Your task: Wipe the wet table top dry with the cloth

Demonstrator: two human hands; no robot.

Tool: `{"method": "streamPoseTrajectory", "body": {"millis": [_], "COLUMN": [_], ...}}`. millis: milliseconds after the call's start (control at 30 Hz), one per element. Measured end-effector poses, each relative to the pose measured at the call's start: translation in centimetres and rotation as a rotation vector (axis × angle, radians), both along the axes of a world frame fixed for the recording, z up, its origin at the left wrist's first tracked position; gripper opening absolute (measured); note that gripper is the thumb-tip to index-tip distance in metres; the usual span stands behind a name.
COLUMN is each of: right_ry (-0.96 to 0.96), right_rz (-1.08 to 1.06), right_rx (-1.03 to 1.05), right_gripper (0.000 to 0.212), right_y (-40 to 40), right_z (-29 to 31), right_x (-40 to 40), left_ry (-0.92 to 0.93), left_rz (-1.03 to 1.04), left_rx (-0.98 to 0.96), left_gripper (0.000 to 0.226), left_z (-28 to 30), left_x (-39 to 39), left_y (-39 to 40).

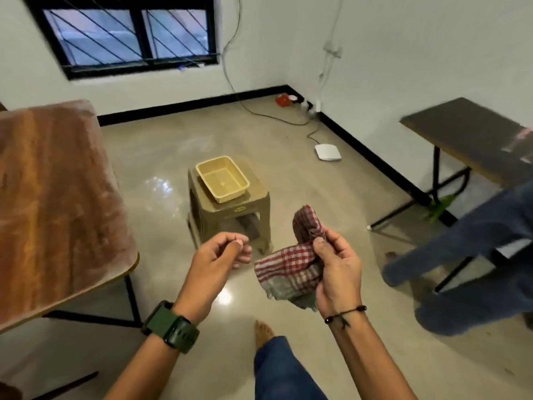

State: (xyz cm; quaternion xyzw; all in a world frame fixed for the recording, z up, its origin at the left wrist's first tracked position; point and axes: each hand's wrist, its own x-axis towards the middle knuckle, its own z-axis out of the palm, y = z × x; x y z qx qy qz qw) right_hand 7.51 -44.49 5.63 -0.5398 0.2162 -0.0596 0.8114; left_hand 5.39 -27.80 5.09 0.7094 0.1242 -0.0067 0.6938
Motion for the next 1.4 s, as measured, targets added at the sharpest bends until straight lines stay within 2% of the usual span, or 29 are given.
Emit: {"method": "streamPoseTrajectory", "body": {"millis": [200,433,533,700,867,1033,1133,1200,1300,1400], "right_ry": [0.022,0.048,0.002,-0.065,0.008,0.035,-0.010,0.057,0.163,0.173], "right_rz": [0.276,0.436,0.514,0.685,0.814,1.038,1.304,1.549,1.814,1.883], "right_rx": [-0.060,-0.187,-0.343,-0.749,-0.999,-1.287,-1.478,-1.603,-1.603,-1.607], "right_gripper": [0.028,0.027,0.026,0.027,0.029,0.039,0.056,0.066,0.070,0.077], "right_y": [2.9,9.2,12.1,16.8,20.8,23.1,23.3,22.9,22.2,21.6], "right_z": [-0.7,-3.7,-5.7,-9.8,-16.7,-24.2,-28.0,-29.4,-30.2,-30.2], "right_x": [14.4,27.9,33.3,40.9,45.9,48.8,50.0,50.3,50.5,50.8], "left_ry": [0.076,0.136,0.156,0.208,0.293,0.351,0.395,0.423,0.440,0.430], "left_rz": [0.208,0.361,0.354,0.363,0.356,0.396,0.443,0.469,0.464,0.464], "left_rx": [-0.028,-0.072,-0.053,-0.061,-0.034,-0.030,-0.060,-0.075,-0.055,-0.021], "left_gripper": [0.019,0.018,0.017,0.015,0.013,0.012,0.011,0.011,0.011,0.011], "left_z": [-0.1,-2.0,-3.5,-5.9,-8.8,-12.3,-14.1,-14.8,-15.0,-14.7], "left_x": [11.1,19.8,24.8,32.1,36.7,38.8,39.3,39.6,39.9,40.4], "left_y": [2.8,7.1,9.1,12.6,14.9,15.4,15.1,14.9,14.4,14.0]}}
